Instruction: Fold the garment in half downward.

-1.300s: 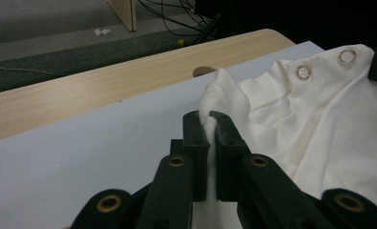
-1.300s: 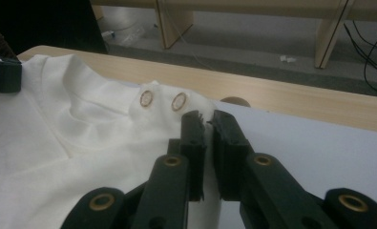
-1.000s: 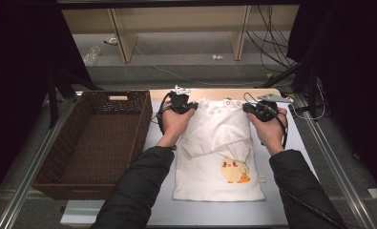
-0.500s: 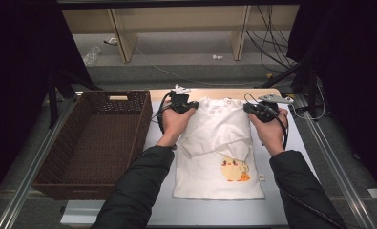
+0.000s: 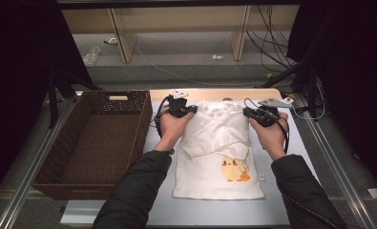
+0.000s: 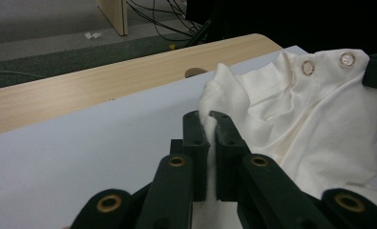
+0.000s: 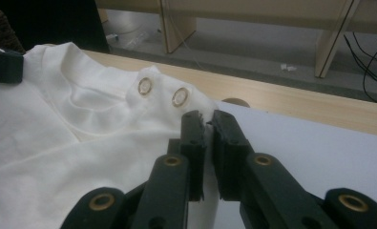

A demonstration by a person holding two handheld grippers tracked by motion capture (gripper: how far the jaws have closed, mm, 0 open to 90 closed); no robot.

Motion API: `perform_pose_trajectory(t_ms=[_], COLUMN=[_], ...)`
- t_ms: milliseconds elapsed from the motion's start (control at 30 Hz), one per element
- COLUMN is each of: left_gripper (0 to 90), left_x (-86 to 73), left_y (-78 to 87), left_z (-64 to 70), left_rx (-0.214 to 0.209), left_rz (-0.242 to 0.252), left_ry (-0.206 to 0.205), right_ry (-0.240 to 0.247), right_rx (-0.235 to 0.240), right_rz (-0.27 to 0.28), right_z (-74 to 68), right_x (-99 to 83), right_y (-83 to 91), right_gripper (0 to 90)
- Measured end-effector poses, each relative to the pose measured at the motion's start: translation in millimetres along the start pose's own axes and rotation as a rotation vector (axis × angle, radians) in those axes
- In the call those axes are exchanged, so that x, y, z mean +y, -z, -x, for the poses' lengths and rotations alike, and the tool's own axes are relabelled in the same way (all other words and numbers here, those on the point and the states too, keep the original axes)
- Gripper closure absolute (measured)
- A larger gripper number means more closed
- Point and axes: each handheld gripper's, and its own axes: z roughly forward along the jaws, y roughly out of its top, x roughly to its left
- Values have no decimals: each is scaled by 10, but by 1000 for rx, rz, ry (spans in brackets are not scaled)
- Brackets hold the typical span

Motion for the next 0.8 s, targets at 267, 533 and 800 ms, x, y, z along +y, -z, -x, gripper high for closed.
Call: perform_pose_trajectory(t_ms=[267, 533, 800], left_gripper=[854, 854, 854], left_x=[-64, -89, -140], left_y=[51, 113, 181], left_z=[-9, 12, 38], left_rx=[-27, -34, -47], left_rz=[16, 21, 27], left_ry=[16, -1, -8], right_ry=[10, 13, 9], right_rx=[21, 32, 48], right_rz=[17, 27, 35], right_z=[-6, -23, -32], right_x=[-62, -67, -106], right_y=[101, 161, 243], right_gripper=[841, 841, 841])
